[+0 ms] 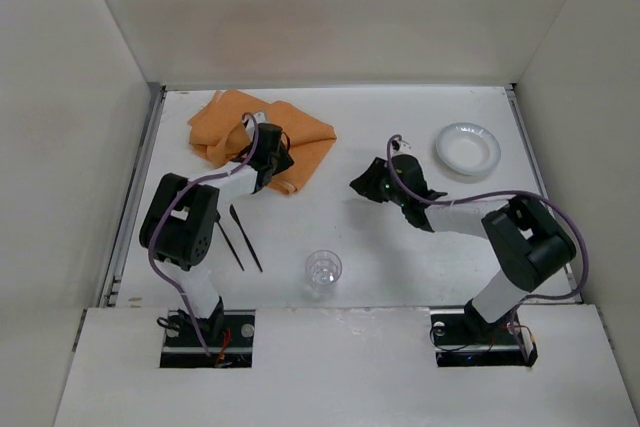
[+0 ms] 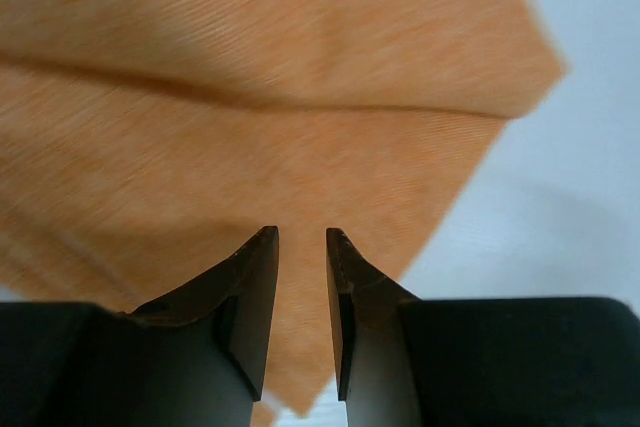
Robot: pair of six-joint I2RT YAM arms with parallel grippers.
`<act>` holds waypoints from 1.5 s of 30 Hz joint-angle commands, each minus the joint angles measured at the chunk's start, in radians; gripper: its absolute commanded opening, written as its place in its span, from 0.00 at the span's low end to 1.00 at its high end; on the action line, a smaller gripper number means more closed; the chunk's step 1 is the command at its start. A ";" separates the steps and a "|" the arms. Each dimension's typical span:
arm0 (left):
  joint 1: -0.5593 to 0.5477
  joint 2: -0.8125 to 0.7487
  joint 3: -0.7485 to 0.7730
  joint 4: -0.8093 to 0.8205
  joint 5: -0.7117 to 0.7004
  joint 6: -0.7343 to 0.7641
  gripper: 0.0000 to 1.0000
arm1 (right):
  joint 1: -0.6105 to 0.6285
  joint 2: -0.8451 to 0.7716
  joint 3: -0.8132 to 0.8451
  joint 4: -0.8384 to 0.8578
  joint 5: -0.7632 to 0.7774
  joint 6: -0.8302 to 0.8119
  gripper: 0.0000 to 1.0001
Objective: Set the dinner table for one person
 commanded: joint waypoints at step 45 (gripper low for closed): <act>-0.139 -0.111 -0.366 0.146 0.009 -0.088 0.42 | 0.129 0.216 0.095 0.029 0.081 0.334 0.61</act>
